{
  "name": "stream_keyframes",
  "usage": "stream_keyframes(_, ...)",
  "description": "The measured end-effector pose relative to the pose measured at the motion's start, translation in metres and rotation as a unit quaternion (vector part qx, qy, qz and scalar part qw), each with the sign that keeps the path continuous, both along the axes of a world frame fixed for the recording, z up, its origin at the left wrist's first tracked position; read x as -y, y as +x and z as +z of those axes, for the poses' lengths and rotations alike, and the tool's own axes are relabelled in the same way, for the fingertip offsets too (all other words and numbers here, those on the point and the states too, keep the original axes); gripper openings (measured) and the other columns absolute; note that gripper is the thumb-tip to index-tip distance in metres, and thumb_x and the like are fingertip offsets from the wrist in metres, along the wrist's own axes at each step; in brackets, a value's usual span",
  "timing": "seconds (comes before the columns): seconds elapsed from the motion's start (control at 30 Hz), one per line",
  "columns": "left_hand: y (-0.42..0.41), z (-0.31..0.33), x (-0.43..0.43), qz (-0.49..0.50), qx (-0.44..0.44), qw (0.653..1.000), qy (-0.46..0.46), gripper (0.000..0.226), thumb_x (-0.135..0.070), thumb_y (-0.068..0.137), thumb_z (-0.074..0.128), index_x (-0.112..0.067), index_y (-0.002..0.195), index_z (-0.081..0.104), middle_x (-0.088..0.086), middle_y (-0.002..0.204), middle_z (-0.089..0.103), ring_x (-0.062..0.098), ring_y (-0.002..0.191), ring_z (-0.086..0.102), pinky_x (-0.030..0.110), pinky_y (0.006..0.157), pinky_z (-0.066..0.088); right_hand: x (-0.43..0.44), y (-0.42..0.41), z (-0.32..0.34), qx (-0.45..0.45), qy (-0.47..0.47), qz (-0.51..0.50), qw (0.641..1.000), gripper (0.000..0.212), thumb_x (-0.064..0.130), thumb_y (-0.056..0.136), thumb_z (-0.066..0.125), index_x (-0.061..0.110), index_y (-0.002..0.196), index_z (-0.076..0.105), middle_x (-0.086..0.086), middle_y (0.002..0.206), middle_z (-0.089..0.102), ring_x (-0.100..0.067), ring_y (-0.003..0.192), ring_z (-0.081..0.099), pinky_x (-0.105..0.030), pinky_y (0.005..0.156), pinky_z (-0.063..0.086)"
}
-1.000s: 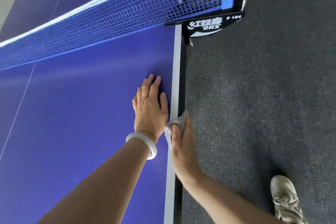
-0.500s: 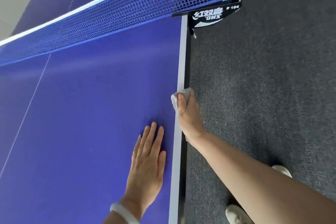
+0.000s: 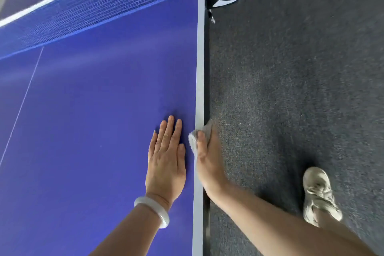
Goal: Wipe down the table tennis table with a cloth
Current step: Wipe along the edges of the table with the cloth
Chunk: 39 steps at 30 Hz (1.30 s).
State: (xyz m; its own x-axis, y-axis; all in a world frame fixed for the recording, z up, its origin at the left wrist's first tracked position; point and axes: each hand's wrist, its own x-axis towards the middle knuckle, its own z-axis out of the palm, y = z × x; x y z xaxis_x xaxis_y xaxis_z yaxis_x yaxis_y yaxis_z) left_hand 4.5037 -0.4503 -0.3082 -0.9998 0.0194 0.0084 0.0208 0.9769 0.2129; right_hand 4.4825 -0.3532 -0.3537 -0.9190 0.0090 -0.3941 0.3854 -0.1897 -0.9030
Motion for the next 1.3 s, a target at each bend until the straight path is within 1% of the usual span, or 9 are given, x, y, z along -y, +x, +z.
stream_keyframes(0.2,0.002,0.000,-0.002,0.003,-0.005,1.000,0.005,0.055,-0.028,0.101,0.018,-0.014,0.154,0.027,-0.003,0.161,0.016,0.010,0.151,0.007,0.041,0.123,0.012,-0.004,-0.012,0.003,-0.009,-0.015,-0.013,1.000,0.028,0.039,0.103,0.041,0.020,0.124,0.040,-0.019,0.131,0.051,-0.016,0.113,0.048,-0.046,0.111,0.038)
stream_keyframes(0.3,0.001,-0.001,-0.003,0.003,-0.005,1.000,0.001,0.055,-0.027,0.101,0.018,-0.013,0.154,0.026,-0.001,0.162,0.017,0.012,0.151,0.008,0.043,0.122,0.013,-0.008,0.078,0.006,-0.018,-0.006,0.000,1.000,0.060,0.060,0.096,0.043,0.038,0.151,0.031,0.015,0.150,0.041,0.005,0.135,0.038,-0.024,0.112,0.032)
stream_keyframes(0.43,0.001,-0.001,-0.004,0.001,-0.008,1.000,-0.007,0.054,-0.027,0.102,0.018,-0.012,0.153,0.027,0.001,0.162,0.019,0.016,0.151,0.012,0.044,0.122,0.014,-0.013,0.116,0.002,0.009,-0.044,0.036,0.998,0.060,0.067,0.089,0.047,0.060,0.143,0.025,0.028,0.148,0.036,0.009,0.137,0.035,-0.037,0.116,0.035)
stream_keyframes(0.57,0.000,0.000,-0.005,0.004,0.002,1.000,-0.013,0.056,-0.027,0.101,0.016,-0.013,0.154,0.024,0.001,0.162,0.016,0.015,0.151,0.008,0.044,0.123,0.013,-0.009,0.055,-0.001,0.004,-0.110,0.022,0.994,0.062,0.042,0.093,0.044,0.037,0.149,0.017,0.001,0.144,0.042,-0.008,0.135,0.043,-0.035,0.115,0.037)
stream_keyframes(0.67,0.001,0.001,-0.006,0.006,0.003,1.000,-0.020,0.056,-0.027,0.100,0.016,-0.013,0.154,0.024,0.000,0.162,0.015,0.014,0.151,0.007,0.043,0.123,0.012,-0.011,0.023,-0.007,-0.027,-0.108,0.017,0.994,0.065,0.043,0.096,0.042,0.031,0.153,0.013,0.015,0.143,0.037,0.022,0.127,0.035,-0.009,0.108,0.029)
stream_keyframes(0.87,0.001,0.001,-0.007,0.007,-0.001,1.000,-0.026,0.057,-0.028,0.100,0.015,-0.014,0.155,0.023,0.001,0.162,0.016,0.014,0.151,0.008,0.042,0.123,0.012,-0.008,0.110,-0.002,-0.015,-0.101,0.027,0.994,0.079,0.051,0.090,0.049,0.032,0.158,0.013,-0.006,0.115,0.051,-0.029,0.108,0.056,-0.042,0.099,0.047)
stream_keyframes(0.97,0.002,0.000,-0.007,0.006,-0.011,1.000,-0.019,0.053,-0.026,0.103,0.021,-0.013,0.154,0.026,0.002,0.162,0.019,0.016,0.151,0.011,0.043,0.123,0.013,-0.020,0.140,0.001,0.014,-0.150,0.067,0.986,0.075,0.039,0.093,0.056,0.041,0.154,0.013,-0.015,0.117,0.056,-0.014,0.101,0.063,-0.017,0.087,0.048)
stream_keyframes(1.1,0.008,0.000,-0.005,0.011,-0.046,0.996,0.070,0.044,-0.015,0.103,0.037,-0.007,0.146,0.043,0.009,0.156,0.033,0.022,0.148,0.023,0.041,0.122,0.017,-0.027,0.132,0.003,0.039,-0.222,0.103,0.969,0.072,0.004,0.102,0.048,0.034,0.154,0.007,-0.016,0.109,0.059,-0.007,0.090,0.064,-0.017,0.085,0.050)
stream_keyframes(1.3,0.045,0.012,-0.009,0.071,-0.050,0.986,0.145,0.034,-0.002,0.100,0.048,-0.011,0.128,0.064,-0.002,0.142,0.053,0.012,0.138,0.041,0.017,0.113,0.029,-0.033,0.127,0.006,-0.007,-0.105,0.124,0.987,0.073,0.019,0.100,0.053,0.015,0.157,0.007,-0.001,0.157,0.028,-0.003,0.142,0.032,-0.024,0.118,0.027)
